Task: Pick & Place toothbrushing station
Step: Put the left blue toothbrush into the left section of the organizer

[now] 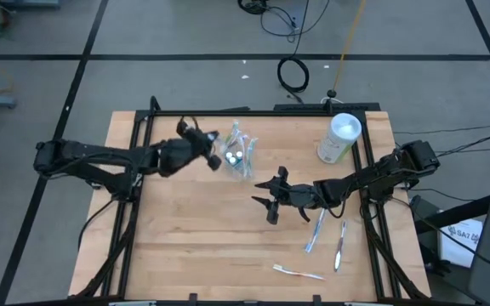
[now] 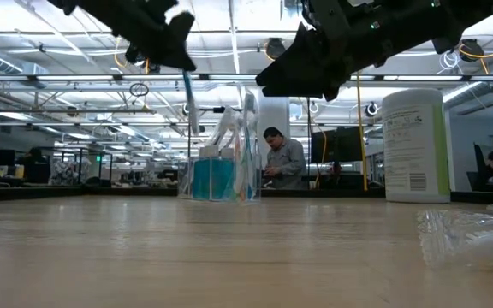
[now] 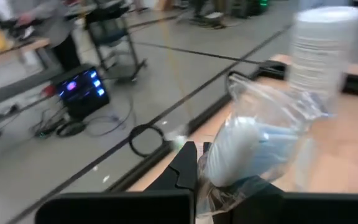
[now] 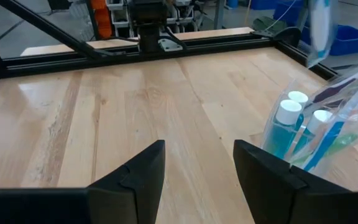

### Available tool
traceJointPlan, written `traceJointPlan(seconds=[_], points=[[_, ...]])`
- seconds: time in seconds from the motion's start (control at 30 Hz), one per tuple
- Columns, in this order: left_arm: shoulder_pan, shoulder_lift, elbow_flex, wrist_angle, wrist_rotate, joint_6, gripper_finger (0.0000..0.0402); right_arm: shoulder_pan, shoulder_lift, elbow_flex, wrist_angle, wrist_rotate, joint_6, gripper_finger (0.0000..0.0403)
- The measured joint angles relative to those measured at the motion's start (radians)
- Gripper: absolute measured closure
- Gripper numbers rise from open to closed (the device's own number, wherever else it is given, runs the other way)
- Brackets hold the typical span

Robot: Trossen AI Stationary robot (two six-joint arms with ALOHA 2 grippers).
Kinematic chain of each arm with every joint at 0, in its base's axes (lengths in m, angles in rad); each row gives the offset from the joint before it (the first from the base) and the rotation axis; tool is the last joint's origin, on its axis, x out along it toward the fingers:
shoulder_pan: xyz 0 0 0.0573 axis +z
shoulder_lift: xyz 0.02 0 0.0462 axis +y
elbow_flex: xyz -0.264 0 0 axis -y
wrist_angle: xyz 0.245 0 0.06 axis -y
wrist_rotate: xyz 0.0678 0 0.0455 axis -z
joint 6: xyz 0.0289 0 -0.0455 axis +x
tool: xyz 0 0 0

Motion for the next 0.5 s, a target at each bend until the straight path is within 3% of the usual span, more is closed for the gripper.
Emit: traceJointPlan(seconds=[0.2, 0.33, 0.5], points=[[0.141, 0.040, 0.000, -0.099, 0.125, -0.156, 0.0373, 0.000, 0.000, 0.000, 0.002, 0.000, 0.000, 0.0221], [0.190, 0.109, 0.000, -0.092, 0.150, -0.158, 0.0362, 0.000, 0.000, 0.000, 0.005, 0.000, 0.000, 0.0223], [0.221, 0.197, 0.000, -0.078, 0.220, -0.158, 0.0378, 0.000, 0.000, 0.000, 0.005, -0.001, 0.000, 0.0223]])
